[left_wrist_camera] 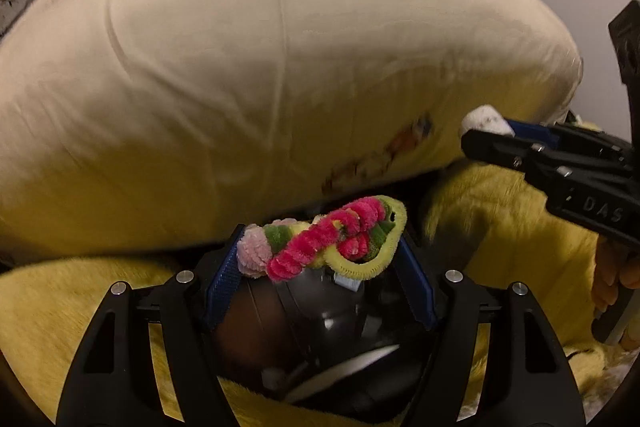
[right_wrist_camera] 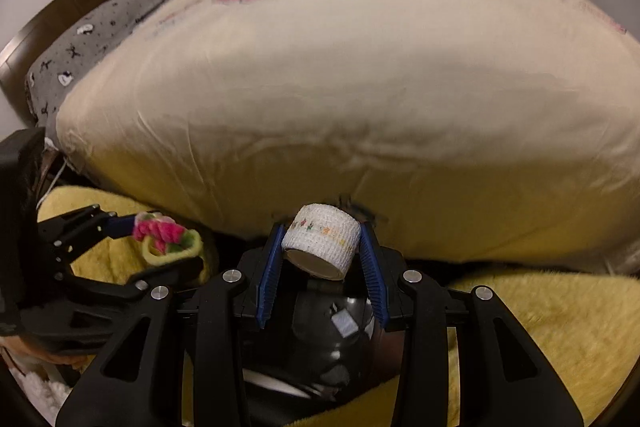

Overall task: Collect trash
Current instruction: 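Carry both items down into the bin and open both tools, then grasp the pink tin with left tool while right tool grasps the green daisy tube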

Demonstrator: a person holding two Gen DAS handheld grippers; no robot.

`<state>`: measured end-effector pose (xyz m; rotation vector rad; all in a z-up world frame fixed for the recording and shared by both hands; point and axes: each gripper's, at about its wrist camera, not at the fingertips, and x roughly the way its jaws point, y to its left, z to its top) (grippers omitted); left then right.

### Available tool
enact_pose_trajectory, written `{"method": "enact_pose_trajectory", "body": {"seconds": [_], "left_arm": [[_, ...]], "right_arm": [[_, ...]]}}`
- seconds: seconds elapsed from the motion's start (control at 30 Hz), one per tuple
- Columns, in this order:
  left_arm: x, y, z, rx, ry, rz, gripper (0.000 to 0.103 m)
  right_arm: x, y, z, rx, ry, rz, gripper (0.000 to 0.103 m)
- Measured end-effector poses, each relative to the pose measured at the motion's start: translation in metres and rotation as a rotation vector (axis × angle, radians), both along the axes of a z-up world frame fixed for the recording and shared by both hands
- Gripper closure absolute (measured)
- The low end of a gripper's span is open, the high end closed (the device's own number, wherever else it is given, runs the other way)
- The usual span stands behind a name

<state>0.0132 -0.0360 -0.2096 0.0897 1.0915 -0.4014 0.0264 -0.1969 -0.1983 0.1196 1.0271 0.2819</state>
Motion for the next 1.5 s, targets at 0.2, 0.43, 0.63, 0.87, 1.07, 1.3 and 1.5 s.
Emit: {"method": "enact_pose_trajectory", "body": {"seconds": [0.2,0.43,0.63,0.87,1.07,1.3,1.5], "left_arm": [[0.000,-0.004,-0.033,0.020,0.103,-0.014,0.036],[0.004,-0.008,-0.048,0.021,0.165,-0.034,0.035],[0.007,-0.006,-0.054,0.019,0.192,-0.035,0.029],[0.007,-0.006,-0.046,0.014,0.167,-0.020,0.017],[0.007,-0.003,-0.023,0.053,0.068,-0.015,0.013],[0.023,0.021,0.021,0.056,-0.080,0.043,0.013],[0.057,0.036,0.054,0.058,-0.187,0.095,0.013]], "right_arm": [[0.000,0.009,-0.032,-0.012,0.107,0.021,0.064],[0.001,0.018,-0.050,0.007,0.166,0.041,0.062],[0.005,0.017,-0.051,0.032,0.176,0.032,0.050],[0.007,0.001,-0.041,0.029,0.152,-0.008,0.037],[0.003,-0.015,-0.020,0.011,0.082,-0.044,0.025],[0.021,-0.032,0.032,-0.077,-0.092,-0.082,0.021],[0.055,-0.051,0.058,-0.128,-0.185,-0.127,0.021]]}}
